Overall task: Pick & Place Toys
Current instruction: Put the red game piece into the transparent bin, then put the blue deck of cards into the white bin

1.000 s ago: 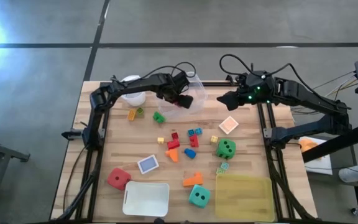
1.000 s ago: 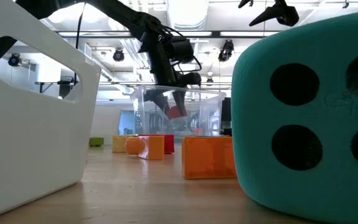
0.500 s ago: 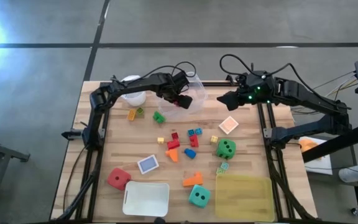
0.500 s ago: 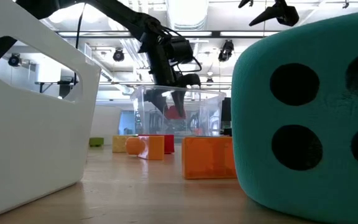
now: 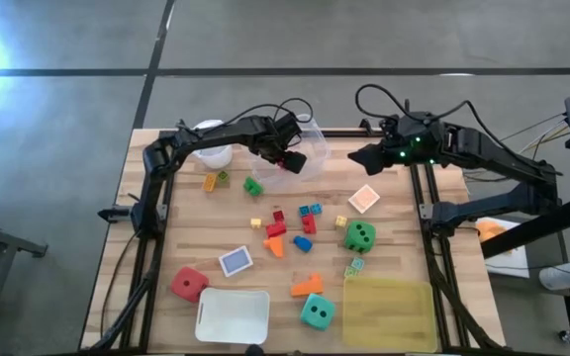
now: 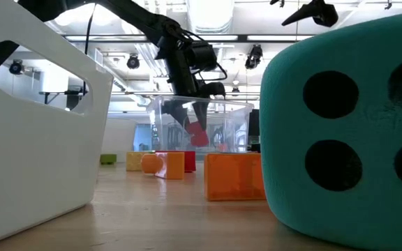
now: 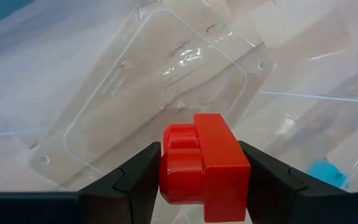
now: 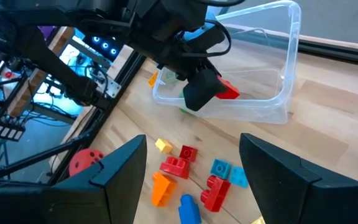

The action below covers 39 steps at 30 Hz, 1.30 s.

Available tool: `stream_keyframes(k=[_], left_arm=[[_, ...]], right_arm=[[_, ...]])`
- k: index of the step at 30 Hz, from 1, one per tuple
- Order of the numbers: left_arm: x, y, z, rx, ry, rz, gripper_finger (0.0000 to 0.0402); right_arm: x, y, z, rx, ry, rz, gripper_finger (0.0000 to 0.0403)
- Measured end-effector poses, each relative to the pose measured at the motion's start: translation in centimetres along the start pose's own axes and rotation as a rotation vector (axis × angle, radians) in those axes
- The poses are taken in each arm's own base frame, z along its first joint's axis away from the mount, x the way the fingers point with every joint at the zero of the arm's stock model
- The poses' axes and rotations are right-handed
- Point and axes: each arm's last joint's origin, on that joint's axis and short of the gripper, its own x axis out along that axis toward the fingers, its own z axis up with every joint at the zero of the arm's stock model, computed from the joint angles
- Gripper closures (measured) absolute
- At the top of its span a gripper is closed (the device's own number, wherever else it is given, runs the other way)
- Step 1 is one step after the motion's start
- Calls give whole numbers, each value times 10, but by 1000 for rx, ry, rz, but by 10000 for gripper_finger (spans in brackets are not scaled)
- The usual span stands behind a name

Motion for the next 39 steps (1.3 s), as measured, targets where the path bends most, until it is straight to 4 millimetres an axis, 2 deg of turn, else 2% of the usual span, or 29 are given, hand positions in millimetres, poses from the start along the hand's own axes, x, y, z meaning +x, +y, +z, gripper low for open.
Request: stream_keyframes(k=[7, 10, 17, 22, 28, 33, 36, 39], left_arm=[[0, 0, 0, 24, 0, 0, 191], [0, 0, 0, 20, -1, 0, 163], [0, 0, 0, 2, -4, 3, 70], [-5, -2, 3, 13, -19, -8, 44], [-27, -9, 8, 30, -19, -86, 51], [-58, -10, 6, 45, 11, -107, 90], [-82, -12, -4, 114, 29, -109, 120], [-107, -22, -21, 225, 29, -120, 146]], right_arm=[[-4, 0, 0, 1, -10, 8, 153], [-4, 0, 0, 2, -11, 9, 153], [-5, 0, 0, 1, -12, 10, 153], [-5, 0, 0, -4, -12, 10, 153], [-5, 0, 0, -19, -12, 11, 153], [-5, 0, 0, -26, -12, 13, 153], [-7, 0, 0, -34, -14, 18, 153], [-10, -1, 0, -51, -14, 27, 153]])
